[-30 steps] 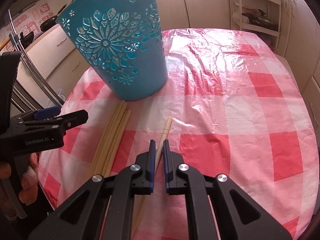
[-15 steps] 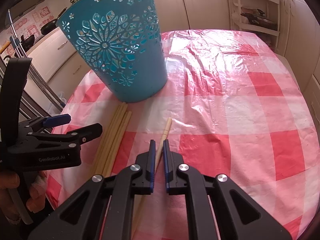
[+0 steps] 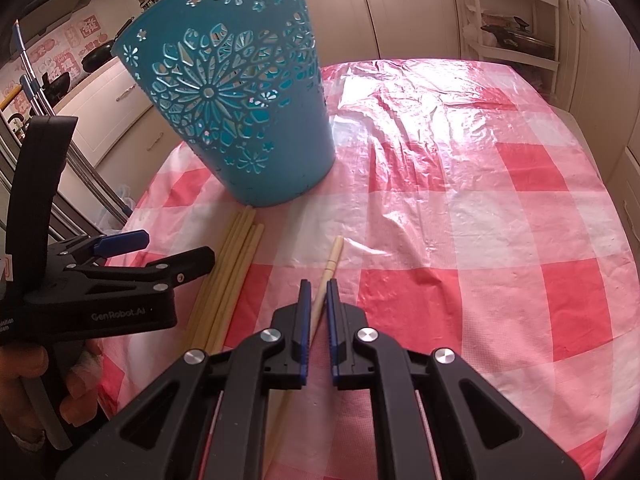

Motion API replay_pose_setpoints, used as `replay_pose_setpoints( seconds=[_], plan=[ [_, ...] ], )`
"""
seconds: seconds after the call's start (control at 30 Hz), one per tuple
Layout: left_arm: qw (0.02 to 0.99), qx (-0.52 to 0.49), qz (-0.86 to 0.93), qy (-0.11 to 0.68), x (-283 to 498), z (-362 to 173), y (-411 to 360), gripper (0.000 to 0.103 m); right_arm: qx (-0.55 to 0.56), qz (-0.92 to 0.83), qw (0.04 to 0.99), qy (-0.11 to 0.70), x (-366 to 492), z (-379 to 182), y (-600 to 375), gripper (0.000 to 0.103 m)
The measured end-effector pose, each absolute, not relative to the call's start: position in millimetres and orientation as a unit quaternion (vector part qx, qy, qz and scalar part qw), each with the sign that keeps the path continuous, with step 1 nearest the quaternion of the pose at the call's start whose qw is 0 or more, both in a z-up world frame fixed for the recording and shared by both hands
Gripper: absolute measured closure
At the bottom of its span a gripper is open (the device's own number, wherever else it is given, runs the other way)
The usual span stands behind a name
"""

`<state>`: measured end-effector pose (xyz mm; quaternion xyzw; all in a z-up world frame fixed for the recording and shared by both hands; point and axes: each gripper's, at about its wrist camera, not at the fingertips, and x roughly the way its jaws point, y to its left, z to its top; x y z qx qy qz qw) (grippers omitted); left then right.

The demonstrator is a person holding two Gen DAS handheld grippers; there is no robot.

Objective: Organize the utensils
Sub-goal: 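Lower the left tool back to the chopsticks beside the basket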

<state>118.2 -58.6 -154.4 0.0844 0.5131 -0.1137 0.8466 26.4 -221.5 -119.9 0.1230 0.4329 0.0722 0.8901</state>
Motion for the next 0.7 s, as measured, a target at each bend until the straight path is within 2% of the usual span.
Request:
replay_pose_setpoints(
  seconds=[0.7],
  plan=[
    [0.842, 0.084, -0.103, 0.523, 123.8, -160.7, -58.2, 0.009, 0.128, 0.073, 0.889, 0.433, 29.1, -119.2, -221.7, 0.094]
  ],
)
